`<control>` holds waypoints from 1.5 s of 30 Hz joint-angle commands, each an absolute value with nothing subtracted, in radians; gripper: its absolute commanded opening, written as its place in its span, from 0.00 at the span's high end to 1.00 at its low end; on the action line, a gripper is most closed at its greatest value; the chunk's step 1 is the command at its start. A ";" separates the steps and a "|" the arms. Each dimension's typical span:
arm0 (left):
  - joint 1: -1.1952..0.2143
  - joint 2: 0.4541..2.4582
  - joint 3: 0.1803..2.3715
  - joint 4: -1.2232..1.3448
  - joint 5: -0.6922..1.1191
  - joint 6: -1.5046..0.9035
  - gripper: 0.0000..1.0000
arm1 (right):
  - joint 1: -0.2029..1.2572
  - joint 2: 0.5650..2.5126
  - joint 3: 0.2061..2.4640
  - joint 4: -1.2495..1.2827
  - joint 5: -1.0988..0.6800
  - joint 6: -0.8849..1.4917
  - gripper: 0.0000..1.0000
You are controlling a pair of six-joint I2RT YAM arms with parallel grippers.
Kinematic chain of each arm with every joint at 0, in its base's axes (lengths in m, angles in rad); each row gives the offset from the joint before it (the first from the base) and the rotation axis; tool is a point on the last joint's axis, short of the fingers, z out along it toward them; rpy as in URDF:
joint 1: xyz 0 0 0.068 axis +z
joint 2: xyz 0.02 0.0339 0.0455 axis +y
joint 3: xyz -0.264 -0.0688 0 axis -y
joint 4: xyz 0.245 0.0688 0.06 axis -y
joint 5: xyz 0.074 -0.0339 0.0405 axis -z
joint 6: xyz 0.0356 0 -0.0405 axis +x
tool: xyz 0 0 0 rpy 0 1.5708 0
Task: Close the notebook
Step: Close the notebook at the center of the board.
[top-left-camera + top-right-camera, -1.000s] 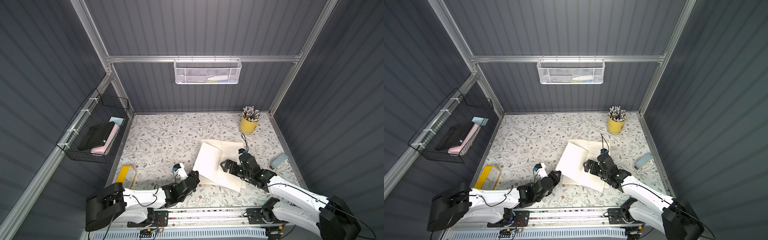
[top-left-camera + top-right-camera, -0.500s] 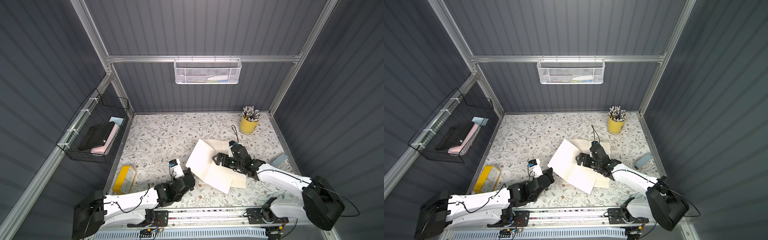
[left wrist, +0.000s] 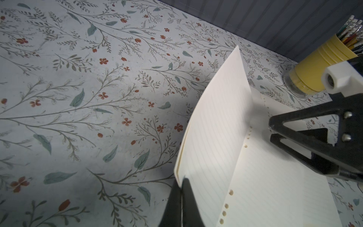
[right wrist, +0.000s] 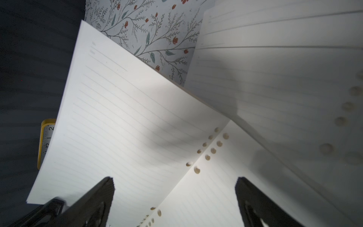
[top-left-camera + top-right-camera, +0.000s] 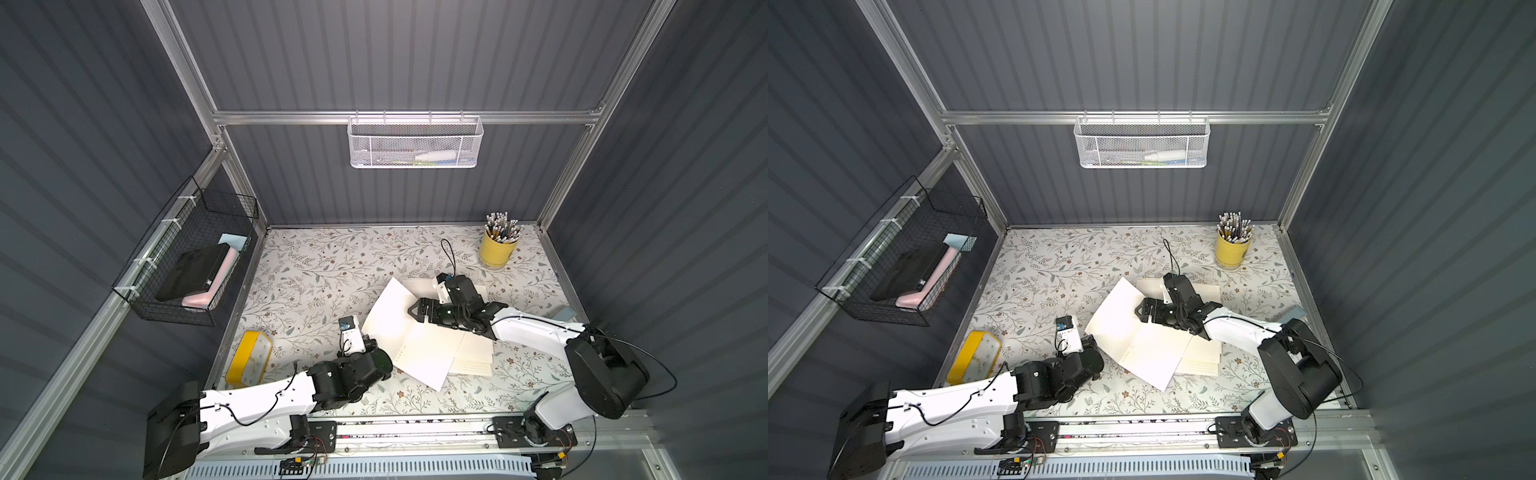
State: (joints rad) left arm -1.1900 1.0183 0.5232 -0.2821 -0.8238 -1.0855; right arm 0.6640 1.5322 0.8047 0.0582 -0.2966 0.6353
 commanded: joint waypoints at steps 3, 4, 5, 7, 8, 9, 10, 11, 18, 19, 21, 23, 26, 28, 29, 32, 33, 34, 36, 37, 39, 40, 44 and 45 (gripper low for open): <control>-1.193 0.997 0.561 -0.385 -0.904 -0.966 1.00 | 0.668 1.529 0.848 0.089 -0.293 0.628 0.01; -1.193 1.003 0.574 -0.401 -0.913 -0.949 1.00 | 0.668 1.538 0.859 0.085 -0.290 0.627 0.01; -1.193 1.010 0.588 -0.414 -0.919 -0.929 1.00 | 0.669 1.551 0.873 0.067 -0.285 0.623 0.01; -1.193 1.023 0.609 -0.433 -0.929 -0.901 1.00 | 0.669 1.567 0.875 0.072 -0.292 0.631 0.01; -1.193 1.032 0.617 -0.440 -0.931 -0.891 1.00 | 0.670 1.570 0.866 0.086 -0.298 0.642 0.01; -1.192 1.039 0.623 -0.439 -0.930 -0.882 1.00 | 0.670 1.568 0.851 0.109 -0.303 0.653 0.01; -1.193 1.046 0.628 -0.440 -0.931 -0.876 1.00 | 0.670 1.565 0.830 0.138 -0.310 0.670 0.01; -1.193 1.056 0.633 -0.444 -0.934 -0.876 1.00 | 0.670 1.562 0.816 0.159 -0.314 0.684 0.01; -1.192 1.105 0.641 -0.444 -0.993 -0.894 1.00 | 0.721 1.539 0.800 0.176 -0.287 0.718 0.01; -1.193 1.103 0.636 -0.430 -1.005 -0.892 1.00 | 0.729 1.539 0.810 0.162 -0.285 0.717 0.01; -1.193 1.096 0.628 -0.416 -1.034 -0.886 1.00 | 0.742 1.542 0.826 0.148 -0.282 0.716 0.01; -1.190 1.087 0.628 -0.420 -1.074 -0.888 1.00 | 0.749 1.543 0.835 0.138 -0.276 0.716 0.01; -1.167 1.069 0.629 -0.421 -1.091 -0.872 1.00 | 0.749 1.546 0.845 0.122 -0.269 0.710 0.01; -1.138 1.061 0.628 -0.428 -1.092 -0.877 1.00 | 0.749 1.548 0.847 0.119 -0.268 0.705 0.01; -1.120 1.056 0.625 -0.431 -1.091 -0.888 1.00 | 0.749 1.551 0.847 0.120 -0.268 0.705 0.01; -1.090 1.049 0.616 -0.430 -1.102 -0.924 1.00 | 0.750 1.558 0.844 0.133 -0.282 0.711 0.01; -1.086 1.053 0.618 -0.441 -1.113 -0.948 1.00 | 0.753 1.562 0.842 0.142 -0.288 0.714 0.01; -1.086 1.059 0.624 -0.462 -1.131 -0.980 1.00 | 0.754 1.565 0.842 0.148 -0.293 0.716 0.01; -1.085 1.071 0.636 -0.489 -1.156 -1.019 1.00 | 0.761 1.572 0.847 0.160 -0.296 0.715 0.01; -1.085 1.079 0.649 -0.538 -1.174 -1.079 1.00 | 0.764 1.579 0.852 0.164 -0.296 0.713 0.01; -1.085 1.089 0.665 -0.577 -1.192 -1.119 1.00 | 0.772 1.598 0.868 0.173 -0.303 0.712 0.01; -1.086 1.094 0.672 -0.608 -1.216 -1.149 1.00 | 0.778 1.610 0.876 0.185 -0.311 0.713 0.01; -1.086 1.103 0.665 -0.576 -1.191 -1.133 1.00 | 0.812 1.659 0.921 0.209 -0.327 0.713 0.01; -1.086 1.103 0.657 -0.552 -1.175 -1.118 1.00 | 0.823 1.671 0.934 0.213 -0.329 0.712 0.01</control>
